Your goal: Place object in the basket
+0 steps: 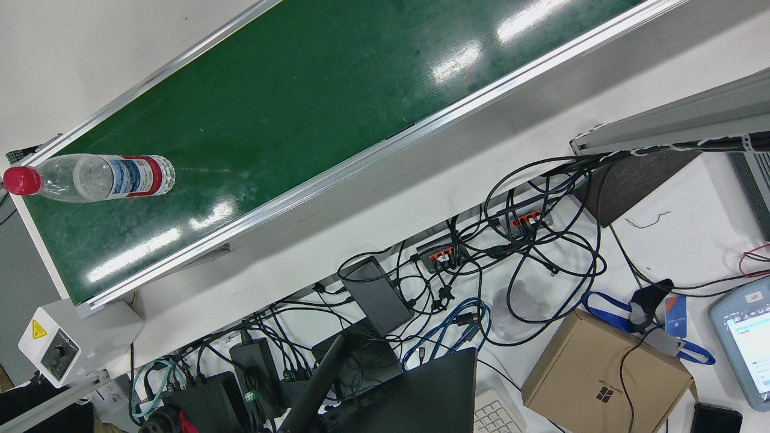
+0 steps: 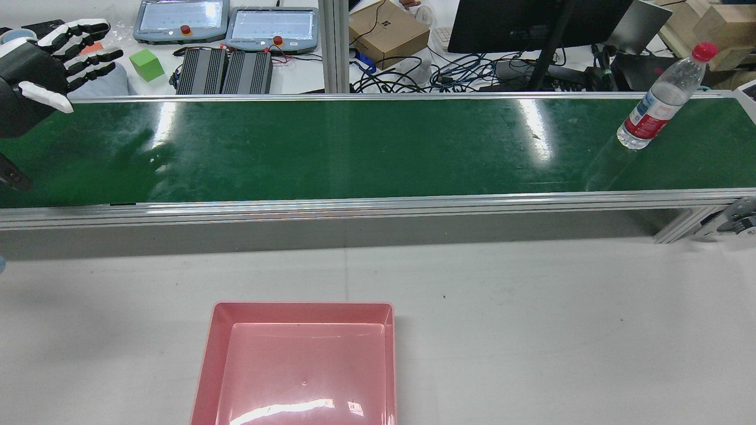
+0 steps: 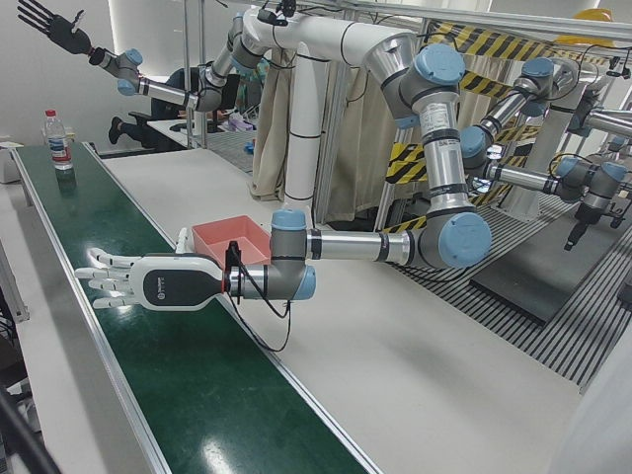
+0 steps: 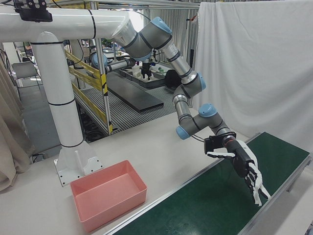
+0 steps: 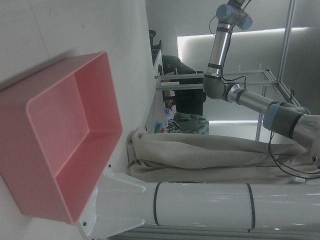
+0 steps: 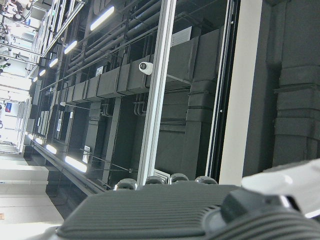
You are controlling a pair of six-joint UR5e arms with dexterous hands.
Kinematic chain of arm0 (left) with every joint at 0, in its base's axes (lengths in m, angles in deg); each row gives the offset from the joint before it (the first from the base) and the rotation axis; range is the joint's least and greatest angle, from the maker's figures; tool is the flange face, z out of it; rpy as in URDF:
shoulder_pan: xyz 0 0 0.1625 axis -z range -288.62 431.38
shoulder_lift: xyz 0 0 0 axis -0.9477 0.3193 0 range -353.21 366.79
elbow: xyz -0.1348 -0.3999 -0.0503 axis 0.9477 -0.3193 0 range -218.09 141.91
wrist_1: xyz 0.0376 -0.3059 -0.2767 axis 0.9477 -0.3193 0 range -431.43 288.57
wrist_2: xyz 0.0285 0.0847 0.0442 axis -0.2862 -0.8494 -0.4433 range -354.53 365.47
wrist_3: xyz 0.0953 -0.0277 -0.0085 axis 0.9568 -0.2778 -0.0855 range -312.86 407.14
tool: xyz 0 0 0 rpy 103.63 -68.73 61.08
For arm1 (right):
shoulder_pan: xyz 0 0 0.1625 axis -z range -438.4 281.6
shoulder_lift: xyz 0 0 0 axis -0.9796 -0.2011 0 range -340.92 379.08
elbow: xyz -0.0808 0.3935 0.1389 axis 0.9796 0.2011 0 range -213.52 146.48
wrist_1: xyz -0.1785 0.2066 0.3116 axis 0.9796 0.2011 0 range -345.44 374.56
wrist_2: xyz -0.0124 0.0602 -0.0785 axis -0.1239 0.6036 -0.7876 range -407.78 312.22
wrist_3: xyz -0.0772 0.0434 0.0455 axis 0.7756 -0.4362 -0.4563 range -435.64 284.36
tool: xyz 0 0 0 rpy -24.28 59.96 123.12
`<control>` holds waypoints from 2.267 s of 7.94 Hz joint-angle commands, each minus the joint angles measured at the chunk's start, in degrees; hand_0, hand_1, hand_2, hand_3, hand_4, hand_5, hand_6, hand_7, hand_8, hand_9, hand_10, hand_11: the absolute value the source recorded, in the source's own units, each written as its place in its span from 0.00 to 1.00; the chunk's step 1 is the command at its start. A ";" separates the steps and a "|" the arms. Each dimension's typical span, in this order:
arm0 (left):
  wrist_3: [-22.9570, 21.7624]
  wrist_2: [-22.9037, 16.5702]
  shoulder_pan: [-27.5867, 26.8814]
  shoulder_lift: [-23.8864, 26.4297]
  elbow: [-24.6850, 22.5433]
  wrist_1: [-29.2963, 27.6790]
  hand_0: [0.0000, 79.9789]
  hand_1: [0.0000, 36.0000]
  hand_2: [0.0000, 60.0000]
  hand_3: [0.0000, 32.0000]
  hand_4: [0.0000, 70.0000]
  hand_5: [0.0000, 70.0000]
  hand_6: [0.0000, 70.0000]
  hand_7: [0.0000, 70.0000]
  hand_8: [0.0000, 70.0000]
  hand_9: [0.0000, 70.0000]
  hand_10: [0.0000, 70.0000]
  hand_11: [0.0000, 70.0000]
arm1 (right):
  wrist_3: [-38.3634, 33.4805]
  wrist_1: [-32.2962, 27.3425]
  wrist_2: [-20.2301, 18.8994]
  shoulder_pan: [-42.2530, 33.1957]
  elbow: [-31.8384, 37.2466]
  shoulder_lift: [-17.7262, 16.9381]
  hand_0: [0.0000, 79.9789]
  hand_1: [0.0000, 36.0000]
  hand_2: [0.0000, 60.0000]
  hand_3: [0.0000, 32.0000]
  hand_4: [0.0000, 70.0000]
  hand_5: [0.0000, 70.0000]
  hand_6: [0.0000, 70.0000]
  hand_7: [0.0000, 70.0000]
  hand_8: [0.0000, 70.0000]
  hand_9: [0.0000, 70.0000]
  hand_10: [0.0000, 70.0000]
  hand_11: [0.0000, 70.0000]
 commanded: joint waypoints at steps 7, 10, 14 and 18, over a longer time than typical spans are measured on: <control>0.87 3.95 -1.99 -0.09 0.26 -2.32 0.75 0.33 0.00 0.35 0.00 0.34 0.09 0.04 0.16 0.16 0.08 0.14 | 0.00 -0.09 0.00 0.00 0.00 0.00 0.00 0.00 0.00 0.00 0.00 0.00 0.00 0.00 0.00 0.00 0.00 0.00; 2.72 3.95 -2.00 0.09 0.43 -0.65 0.75 0.34 0.00 0.32 0.00 0.35 0.08 0.03 0.15 0.16 0.06 0.12 | 0.00 0.00 0.00 0.00 0.00 0.00 0.00 0.00 0.00 0.00 0.00 0.00 0.00 0.00 0.00 0.00 0.00 0.00; 2.55 3.86 -1.91 0.18 0.35 -0.20 0.75 0.34 0.00 0.30 0.00 0.35 0.08 0.03 0.15 0.17 0.05 0.10 | 0.00 0.00 0.00 0.00 0.00 0.00 0.00 0.00 0.00 0.00 0.00 0.00 0.00 0.00 0.00 0.00 0.00 0.00; 2.28 3.69 -1.99 0.18 0.35 -0.29 0.74 0.34 0.00 0.27 0.04 0.36 0.10 0.04 0.19 0.19 0.07 0.13 | 0.00 -0.09 0.00 0.00 0.00 0.00 0.00 0.00 0.00 0.00 0.00 0.00 0.00 0.00 0.00 0.00 0.00 0.00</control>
